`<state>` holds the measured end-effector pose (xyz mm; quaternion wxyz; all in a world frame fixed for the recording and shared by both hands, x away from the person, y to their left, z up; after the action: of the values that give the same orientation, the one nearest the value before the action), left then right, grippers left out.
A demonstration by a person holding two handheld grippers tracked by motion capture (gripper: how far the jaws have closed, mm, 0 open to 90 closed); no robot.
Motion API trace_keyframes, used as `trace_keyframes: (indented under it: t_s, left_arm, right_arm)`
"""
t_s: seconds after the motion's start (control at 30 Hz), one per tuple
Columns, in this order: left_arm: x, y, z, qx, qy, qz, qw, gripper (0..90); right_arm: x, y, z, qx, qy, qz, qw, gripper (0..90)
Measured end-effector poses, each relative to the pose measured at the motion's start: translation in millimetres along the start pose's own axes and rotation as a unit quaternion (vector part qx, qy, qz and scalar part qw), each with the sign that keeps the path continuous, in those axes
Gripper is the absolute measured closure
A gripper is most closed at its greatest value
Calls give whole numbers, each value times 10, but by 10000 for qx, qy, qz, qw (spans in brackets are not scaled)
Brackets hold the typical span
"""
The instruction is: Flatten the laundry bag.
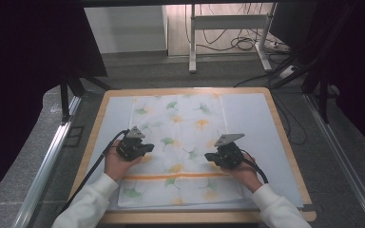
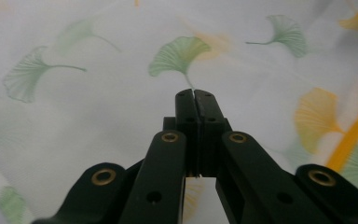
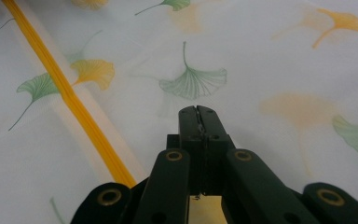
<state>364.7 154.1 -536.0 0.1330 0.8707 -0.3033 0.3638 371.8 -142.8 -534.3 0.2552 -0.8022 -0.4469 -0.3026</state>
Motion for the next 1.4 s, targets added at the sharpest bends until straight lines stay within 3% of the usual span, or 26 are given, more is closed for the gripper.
trace_keyframes:
  t_s: [0.1,0.33,0.73,0.8,0.87,0.93,1.0,1.1,1.4]
  left_arm:
    - [-75,64,-33,-131,56,-136,9998,900]
    - [-124,202,-70,-276,44,-122,9995,900]
    - [-87,473,-40,-478,15,142,9988,891]
    - [-82,496,-28,-558,38,85,9984,887]
    - [-88,491,-11,-486,21,82,9988,867]
    - [-83,476,-9,-362,58,66,9993,809]
    - [-73,471,-14,-283,126,59,9995,747]
    - [-75,471,-9,-249,130,62,9996,670]
    - [-90,479,-3,-236,99,162,9995,609]
  right_arm:
    - [-94,16,-108,-44,15,93,9999,887]
    - [-284,24,-340,-116,59,284,9995,887]
    - [-697,-181,-683,-52,-143,292,9995,876]
    - [-813,-176,-739,-105,-209,359,9991,848]
    - [-923,-170,-779,-133,-274,480,9984,810]
    - [-993,-184,-807,-80,-290,599,9978,711]
    - [-1017,-215,-820,-16,-309,676,9972,607]
    - [-1018,-244,-805,56,-411,695,9967,522]
    - [-1047,-337,-811,171,-566,744,9955,391]
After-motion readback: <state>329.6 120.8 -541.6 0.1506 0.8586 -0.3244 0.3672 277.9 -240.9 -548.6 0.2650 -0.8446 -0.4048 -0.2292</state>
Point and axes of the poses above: each handheld gripper's, and its own axes: z roughly forward along the jaws, x roughly out of its top, y roughly to its right, the point moved 5 cm from there along z, roughly forward along the jaws, and after that the axes turned 7 degrees about x, right-handed, at the moved point
